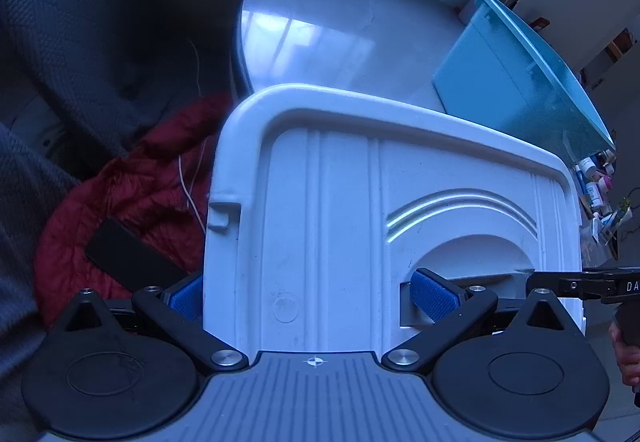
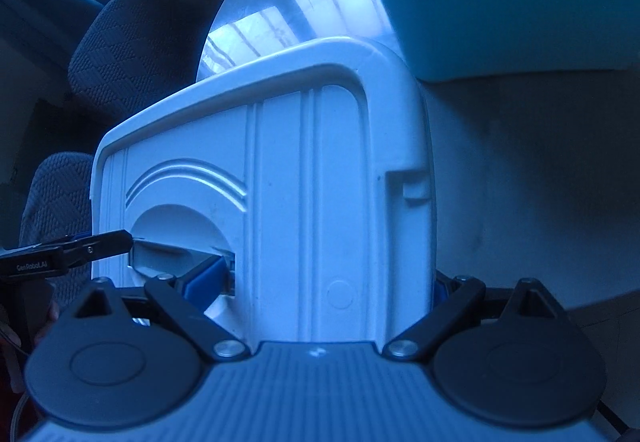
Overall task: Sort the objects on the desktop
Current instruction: 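Carry the lid with both grippers up and over the blue tub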
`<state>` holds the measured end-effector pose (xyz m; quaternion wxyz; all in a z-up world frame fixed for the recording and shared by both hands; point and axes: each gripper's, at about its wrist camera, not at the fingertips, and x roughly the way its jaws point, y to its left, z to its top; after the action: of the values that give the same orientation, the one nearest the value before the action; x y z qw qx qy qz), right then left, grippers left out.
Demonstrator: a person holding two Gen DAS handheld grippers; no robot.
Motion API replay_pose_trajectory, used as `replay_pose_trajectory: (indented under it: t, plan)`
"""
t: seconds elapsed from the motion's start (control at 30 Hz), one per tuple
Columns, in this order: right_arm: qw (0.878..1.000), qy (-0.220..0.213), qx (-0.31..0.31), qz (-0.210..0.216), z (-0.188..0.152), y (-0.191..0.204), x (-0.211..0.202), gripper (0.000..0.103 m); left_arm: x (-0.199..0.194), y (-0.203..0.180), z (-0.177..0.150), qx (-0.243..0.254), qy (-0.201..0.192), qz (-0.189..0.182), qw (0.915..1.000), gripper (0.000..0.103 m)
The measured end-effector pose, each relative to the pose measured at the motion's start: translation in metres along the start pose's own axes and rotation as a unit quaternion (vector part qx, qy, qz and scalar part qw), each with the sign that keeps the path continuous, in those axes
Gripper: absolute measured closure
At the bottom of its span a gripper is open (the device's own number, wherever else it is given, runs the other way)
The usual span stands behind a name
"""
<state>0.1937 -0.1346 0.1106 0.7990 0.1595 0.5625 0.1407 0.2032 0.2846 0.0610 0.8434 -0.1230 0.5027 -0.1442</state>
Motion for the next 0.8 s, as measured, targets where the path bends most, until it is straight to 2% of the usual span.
replay_pose_trajectory:
  t: [0.1, 0.33, 0.57, 0.8]
  plan:
    - [1.0, 0.003, -0.013, -0.001, -0.015, -0.013, -0.017, 0.007, -0.006, -0.017, -0.028, -0.012, -0.009, 0.002, 0.9999, 0.0]
    - [0.999, 0.004, -0.032, 0.0, -0.026, -0.024, -0.038, 0.007, -0.019, -0.051, -0.078, -0.025, -0.025, 0.005, 0.9994, 0.0]
    - [0.999, -0.015, -0.021, 0.021, -0.061, -0.043, -0.057, 0.007, -0.039, -0.081, -0.109, -0.006, -0.04, 0.018, 0.999, 0.0]
    - [0.999, -0.023, -0.005, 0.024, -0.094, -0.057, -0.083, 0.007, -0.06, -0.109, -0.153, 0.006, -0.044, 0.016, 0.9989, 0.0]
